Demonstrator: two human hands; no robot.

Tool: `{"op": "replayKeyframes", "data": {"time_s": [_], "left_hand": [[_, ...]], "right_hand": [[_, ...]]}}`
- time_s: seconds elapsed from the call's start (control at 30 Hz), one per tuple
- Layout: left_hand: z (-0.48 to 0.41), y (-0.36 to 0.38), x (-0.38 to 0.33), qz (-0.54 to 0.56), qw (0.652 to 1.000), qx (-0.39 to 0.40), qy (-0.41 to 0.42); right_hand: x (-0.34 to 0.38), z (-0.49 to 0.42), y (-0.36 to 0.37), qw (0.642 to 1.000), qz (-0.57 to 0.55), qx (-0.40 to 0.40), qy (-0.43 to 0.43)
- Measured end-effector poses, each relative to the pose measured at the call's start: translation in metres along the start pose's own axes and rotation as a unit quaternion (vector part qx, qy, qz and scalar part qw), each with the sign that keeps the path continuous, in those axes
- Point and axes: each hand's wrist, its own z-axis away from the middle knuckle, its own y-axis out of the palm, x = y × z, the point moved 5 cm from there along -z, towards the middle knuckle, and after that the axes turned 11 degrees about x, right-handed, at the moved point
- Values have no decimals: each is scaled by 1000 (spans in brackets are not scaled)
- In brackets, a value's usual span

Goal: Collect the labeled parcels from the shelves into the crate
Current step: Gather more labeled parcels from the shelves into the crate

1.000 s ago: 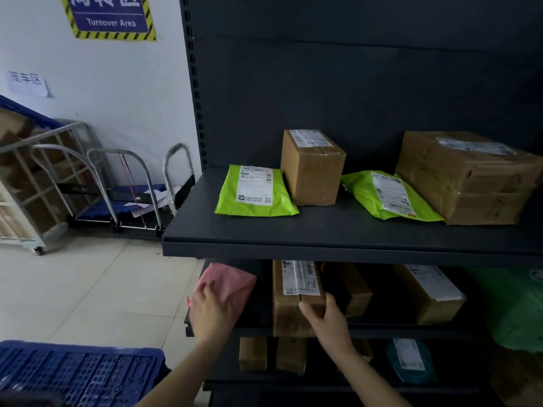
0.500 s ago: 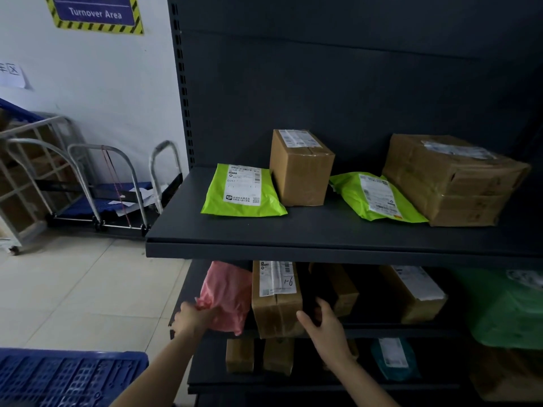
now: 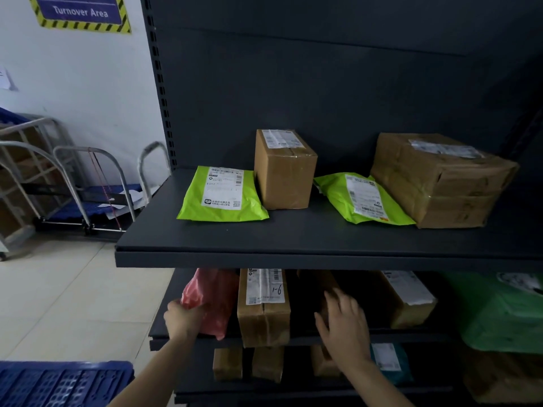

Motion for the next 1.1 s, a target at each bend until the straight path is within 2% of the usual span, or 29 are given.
{"op": "replayKeyframes", "data": {"time_s": [0.17,0.3,0.5,0.63,0.77,0.9,0.97,1.1], "left_hand": [[13,-5,-24,-101,985,-38,132],[19,-3,-27,-304,926,-39,221],[34,18,-11,-479,833,-9,277],[45,36,2,-541,805,47,240],[45,33,13,-512,826,82,219],[43,17,10,-473,849,55,227],[39,7,11,-434,879,41,192],[24,-9,24,-298,953,28,49]], "right_hand": [[-11,-30,14,997,-19,69,23],[-14,-35,28,995,-65,72,28],[-10,-5,21,984,-146,70,71],[-7,12,18,979,-180,62,69],[-3,21,13,981,-175,53,61],[1,25,11,982,-165,60,64],[2,27,10,983,-163,57,64],[2,28,12,983,-155,61,77]]}}
